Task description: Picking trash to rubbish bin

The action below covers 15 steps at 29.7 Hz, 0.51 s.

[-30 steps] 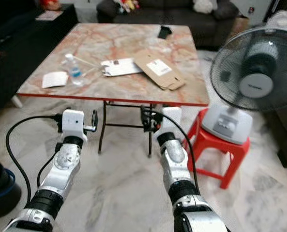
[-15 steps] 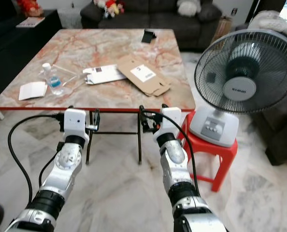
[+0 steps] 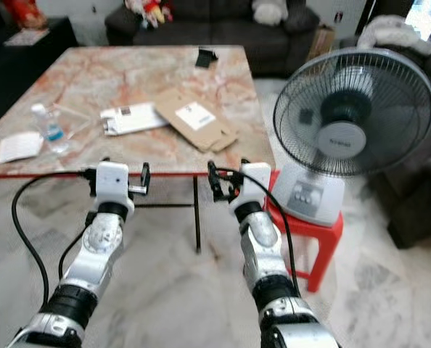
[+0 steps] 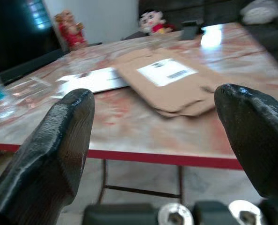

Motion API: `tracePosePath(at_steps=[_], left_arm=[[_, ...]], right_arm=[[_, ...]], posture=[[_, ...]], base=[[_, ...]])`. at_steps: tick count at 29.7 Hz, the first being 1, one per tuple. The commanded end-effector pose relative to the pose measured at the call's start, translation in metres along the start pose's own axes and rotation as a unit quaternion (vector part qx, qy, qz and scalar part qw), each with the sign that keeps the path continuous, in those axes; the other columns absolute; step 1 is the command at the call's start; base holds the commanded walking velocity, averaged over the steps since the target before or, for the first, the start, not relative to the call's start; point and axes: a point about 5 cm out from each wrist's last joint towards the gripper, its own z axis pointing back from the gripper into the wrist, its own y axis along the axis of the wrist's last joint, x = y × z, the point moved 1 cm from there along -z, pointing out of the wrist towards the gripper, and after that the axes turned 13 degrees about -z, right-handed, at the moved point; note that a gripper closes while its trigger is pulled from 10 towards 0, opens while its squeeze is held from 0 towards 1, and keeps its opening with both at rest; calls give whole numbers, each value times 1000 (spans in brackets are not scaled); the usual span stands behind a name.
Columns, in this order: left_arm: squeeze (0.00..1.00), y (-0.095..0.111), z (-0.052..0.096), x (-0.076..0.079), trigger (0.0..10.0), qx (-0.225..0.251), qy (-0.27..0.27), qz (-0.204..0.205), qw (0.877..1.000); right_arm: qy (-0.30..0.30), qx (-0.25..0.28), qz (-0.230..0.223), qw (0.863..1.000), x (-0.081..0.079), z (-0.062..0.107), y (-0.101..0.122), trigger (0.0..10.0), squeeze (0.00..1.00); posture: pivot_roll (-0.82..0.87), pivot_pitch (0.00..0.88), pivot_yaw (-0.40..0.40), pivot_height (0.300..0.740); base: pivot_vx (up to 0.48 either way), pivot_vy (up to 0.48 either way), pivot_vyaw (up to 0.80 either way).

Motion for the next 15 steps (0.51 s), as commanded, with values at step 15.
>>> tracePosePath(at_steps=[15], left_arm=[[0, 1, -1, -5, 10000, -3, 11, 4, 1000]], right_arm=[[33, 14, 9, 999, -11, -4, 7, 10000, 0]], posture=[[18, 63, 0, 740]], base=[[331, 0, 310]])
